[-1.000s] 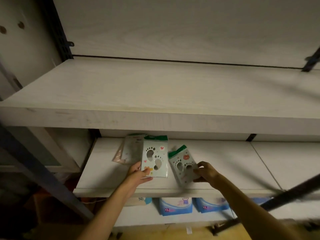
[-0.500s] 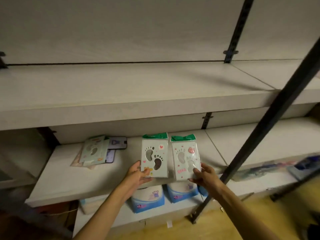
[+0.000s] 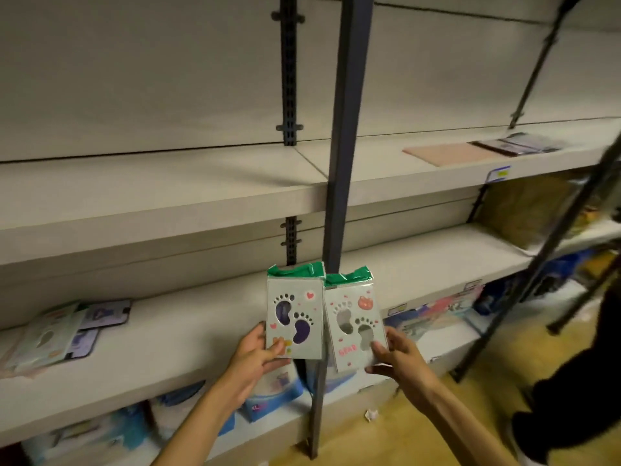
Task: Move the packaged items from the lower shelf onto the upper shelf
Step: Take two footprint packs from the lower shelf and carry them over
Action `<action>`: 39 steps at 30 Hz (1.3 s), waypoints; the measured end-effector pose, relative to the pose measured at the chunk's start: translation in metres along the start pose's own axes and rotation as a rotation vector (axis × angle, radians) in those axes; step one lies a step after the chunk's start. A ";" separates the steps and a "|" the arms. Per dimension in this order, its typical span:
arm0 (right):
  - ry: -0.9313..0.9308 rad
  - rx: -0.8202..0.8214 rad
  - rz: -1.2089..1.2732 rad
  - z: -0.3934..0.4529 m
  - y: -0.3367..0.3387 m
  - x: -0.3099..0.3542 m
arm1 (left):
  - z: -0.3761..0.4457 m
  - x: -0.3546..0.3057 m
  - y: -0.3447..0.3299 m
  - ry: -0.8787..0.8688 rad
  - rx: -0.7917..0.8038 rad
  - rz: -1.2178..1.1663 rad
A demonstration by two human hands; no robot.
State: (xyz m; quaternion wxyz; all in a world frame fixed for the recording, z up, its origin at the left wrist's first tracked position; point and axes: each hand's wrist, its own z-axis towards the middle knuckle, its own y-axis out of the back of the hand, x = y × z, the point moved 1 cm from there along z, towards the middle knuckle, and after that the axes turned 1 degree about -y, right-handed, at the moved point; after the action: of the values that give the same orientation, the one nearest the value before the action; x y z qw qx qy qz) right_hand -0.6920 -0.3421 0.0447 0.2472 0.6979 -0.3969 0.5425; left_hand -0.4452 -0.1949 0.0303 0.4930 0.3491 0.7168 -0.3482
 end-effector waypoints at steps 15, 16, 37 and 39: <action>0.243 -0.194 -0.033 0.011 0.159 0.137 | 0.042 -0.111 -0.214 -0.317 0.109 0.061; 0.262 -0.200 -0.041 0.018 0.166 0.152 | 0.048 -0.122 -0.224 -0.348 0.115 0.062; 0.415 -0.194 -0.077 0.181 0.325 0.364 | 0.204 -0.295 -0.401 -0.523 0.021 0.031; 0.406 -0.219 -0.068 0.200 0.352 0.375 | 0.216 -0.301 -0.421 -0.514 0.024 0.054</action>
State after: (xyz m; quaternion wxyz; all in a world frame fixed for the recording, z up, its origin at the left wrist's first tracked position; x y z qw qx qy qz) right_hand -0.8336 -0.8026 0.3144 0.4143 0.5564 -0.3720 0.6168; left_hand -0.6194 -0.6404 0.3229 0.6641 0.2740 0.5541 -0.4206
